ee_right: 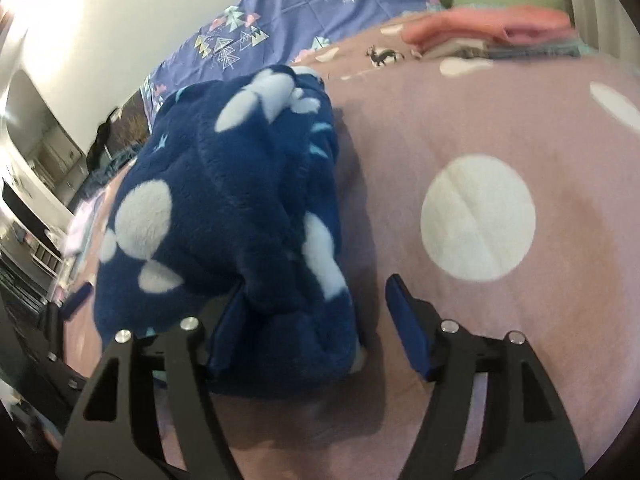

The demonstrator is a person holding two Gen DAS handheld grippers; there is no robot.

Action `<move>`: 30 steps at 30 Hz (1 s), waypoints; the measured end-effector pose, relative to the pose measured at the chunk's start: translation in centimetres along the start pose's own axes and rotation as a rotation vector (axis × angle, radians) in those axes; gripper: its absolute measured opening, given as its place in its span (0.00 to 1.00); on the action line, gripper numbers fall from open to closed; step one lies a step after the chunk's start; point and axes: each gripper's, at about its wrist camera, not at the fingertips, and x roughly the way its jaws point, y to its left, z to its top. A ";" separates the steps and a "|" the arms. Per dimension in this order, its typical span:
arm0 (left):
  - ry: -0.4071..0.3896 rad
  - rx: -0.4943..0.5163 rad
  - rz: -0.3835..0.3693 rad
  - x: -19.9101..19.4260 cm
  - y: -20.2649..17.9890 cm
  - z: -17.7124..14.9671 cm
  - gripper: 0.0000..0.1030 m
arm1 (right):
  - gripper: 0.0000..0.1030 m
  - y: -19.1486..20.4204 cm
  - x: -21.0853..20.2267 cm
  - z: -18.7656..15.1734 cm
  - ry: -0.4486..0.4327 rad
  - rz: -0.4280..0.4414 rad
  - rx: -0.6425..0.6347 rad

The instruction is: Fold small clothes

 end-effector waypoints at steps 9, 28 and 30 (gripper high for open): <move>0.004 0.006 -0.351 -4.5 1.3 0.2 0.41 | 0.59 1.9 -2.9 0.1 -0.072 -0.045 -0.112; -0.030 -0.087 -0.517 0.3 -0.5 4.7 0.25 | 0.28 7.9 0.5 -0.3 -0.061 -0.188 -0.375; -0.027 -0.060 -0.515 -0.1 -0.1 4.9 0.25 | 0.29 7.9 0.6 0.3 -0.037 -0.169 -0.379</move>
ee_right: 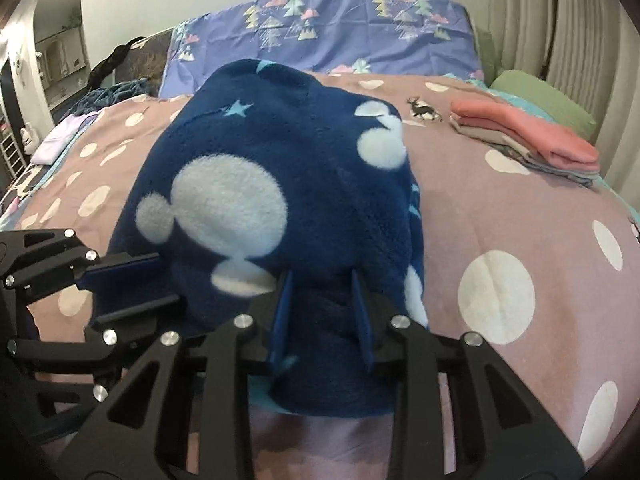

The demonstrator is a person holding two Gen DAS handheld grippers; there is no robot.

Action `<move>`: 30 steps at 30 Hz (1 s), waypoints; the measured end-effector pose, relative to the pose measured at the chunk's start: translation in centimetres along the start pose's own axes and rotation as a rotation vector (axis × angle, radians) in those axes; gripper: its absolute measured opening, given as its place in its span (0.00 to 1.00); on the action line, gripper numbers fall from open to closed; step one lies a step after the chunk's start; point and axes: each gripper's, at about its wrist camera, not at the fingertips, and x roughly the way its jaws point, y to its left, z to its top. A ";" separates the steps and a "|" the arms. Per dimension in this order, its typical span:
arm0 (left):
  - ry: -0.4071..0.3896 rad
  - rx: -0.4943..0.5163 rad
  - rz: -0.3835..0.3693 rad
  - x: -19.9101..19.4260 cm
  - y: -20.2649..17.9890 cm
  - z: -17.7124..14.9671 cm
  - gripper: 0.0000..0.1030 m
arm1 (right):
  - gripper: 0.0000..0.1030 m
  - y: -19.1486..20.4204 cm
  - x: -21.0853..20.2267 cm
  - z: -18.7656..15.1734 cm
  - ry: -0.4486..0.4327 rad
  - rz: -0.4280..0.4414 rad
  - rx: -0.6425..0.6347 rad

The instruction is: Fold small clothes

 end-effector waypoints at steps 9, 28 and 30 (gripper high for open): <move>-0.185 -0.141 0.027 -3.3 6.6 5.6 0.18 | 0.29 -0.2 -0.7 -0.1 0.001 0.047 0.018; 0.001 -0.152 0.063 4.5 7.9 4.0 0.17 | 0.21 1.0 2.3 4.3 0.060 0.102 0.035; -0.051 -0.216 -0.002 3.5 9.3 4.4 0.18 | 0.21 -0.1 3.0 3.6 0.036 0.133 0.078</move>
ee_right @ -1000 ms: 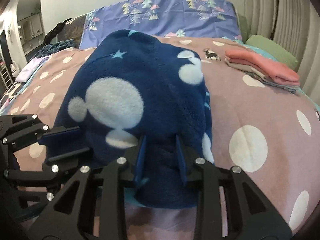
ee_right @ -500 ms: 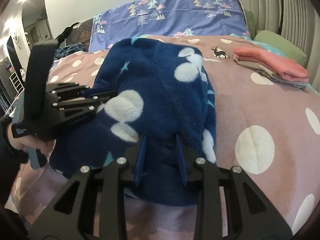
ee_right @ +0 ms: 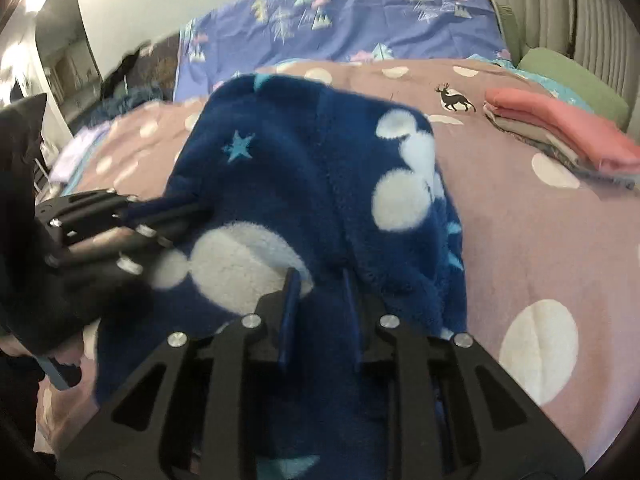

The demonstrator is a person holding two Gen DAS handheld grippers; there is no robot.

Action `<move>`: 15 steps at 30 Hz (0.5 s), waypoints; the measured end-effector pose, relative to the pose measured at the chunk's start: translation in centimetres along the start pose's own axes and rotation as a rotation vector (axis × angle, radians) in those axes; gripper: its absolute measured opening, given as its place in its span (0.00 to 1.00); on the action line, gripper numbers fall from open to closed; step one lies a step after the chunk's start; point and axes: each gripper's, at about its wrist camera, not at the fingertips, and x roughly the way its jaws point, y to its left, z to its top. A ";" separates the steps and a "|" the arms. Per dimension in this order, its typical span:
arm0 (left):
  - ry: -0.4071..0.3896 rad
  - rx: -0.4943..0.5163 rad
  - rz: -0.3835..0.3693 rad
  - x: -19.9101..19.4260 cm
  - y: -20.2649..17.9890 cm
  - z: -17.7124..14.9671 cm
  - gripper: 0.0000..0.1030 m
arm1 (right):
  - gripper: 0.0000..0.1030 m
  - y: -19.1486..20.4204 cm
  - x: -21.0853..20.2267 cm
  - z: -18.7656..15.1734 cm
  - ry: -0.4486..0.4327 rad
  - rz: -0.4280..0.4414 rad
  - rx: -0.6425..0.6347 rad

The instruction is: Fold small clothes

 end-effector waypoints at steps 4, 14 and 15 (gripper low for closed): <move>-0.130 -0.150 -0.016 -0.4 3.6 3.6 0.18 | 0.21 0.4 -0.3 0.1 0.003 -0.008 -0.017; -0.038 -0.134 -0.026 9.7 6.3 2.9 0.24 | 0.21 0.6 0.2 -0.4 -0.030 -0.033 -0.030; -0.037 -0.132 -0.019 9.6 6.2 2.9 0.25 | 0.21 0.6 0.2 -0.4 -0.031 -0.036 -0.033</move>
